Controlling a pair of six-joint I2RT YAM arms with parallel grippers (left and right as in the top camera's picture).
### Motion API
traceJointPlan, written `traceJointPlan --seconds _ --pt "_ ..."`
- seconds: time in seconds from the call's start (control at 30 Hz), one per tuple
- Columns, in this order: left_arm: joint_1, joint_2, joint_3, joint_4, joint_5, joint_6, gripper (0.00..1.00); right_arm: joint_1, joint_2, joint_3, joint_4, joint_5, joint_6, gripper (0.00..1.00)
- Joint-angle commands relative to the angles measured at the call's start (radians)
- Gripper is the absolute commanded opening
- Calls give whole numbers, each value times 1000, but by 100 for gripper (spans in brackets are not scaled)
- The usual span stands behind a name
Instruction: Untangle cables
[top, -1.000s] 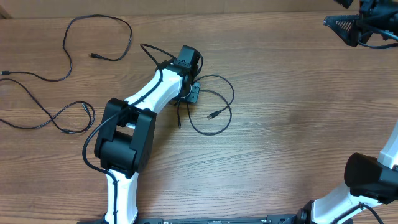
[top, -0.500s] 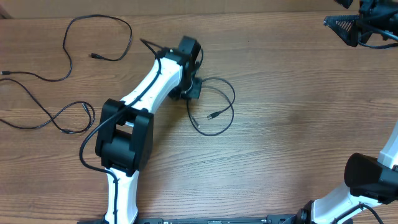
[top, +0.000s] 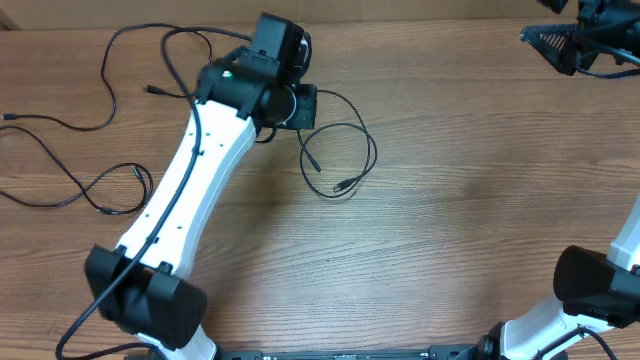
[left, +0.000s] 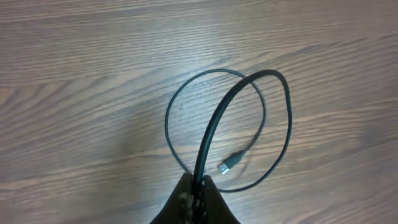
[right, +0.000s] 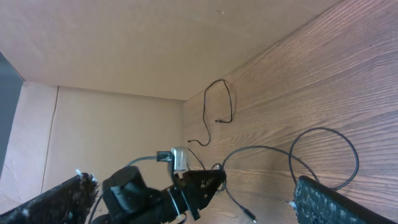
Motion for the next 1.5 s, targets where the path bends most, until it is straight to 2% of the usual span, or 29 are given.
traceJointPlan --seconds 0.0,0.27,0.37,0.57,0.7,0.77,1.0,1.03,1.07,1.2,1.37,1.47 --pt "4 52 0 -6 -15 -48 4 -5 -5 7 2 3 -8 100" --pt "4 199 0 100 -9 -177 4 -5 -5 8 2 3 -8 100" --pt "4 256 0 114 39 -215 4 -5 -5 8 2 3 -8 100" --pt "3 364 0 105 206 -199 4 -5 -5 8 2 3 -8 100" --pt "2 376 0 102 273 -80 4 -5 -5 8 2 3 -8 100" --pt "3 375 0 97 254 -76 12 -5 -5 7 2 3 -8 100" --pt "5 376 0 82 30 -63 24 -5 -5 7 2 3 -8 100" --pt "5 376 0 81 30 -37 25 -5 -5 7 2 3 -8 100" --pt "3 376 0 78 82 39 28 -5 -5 8 2 3 -8 100" --pt "-21 376 0 69 276 178 44 -5 -5 8 2 3 -8 100" --pt "-85 378 -1 101 288 169 53 -5 -5 7 2 3 -8 100" --pt "-129 380 -4 145 261 162 72 -5 -5 7 2 3 -8 100"
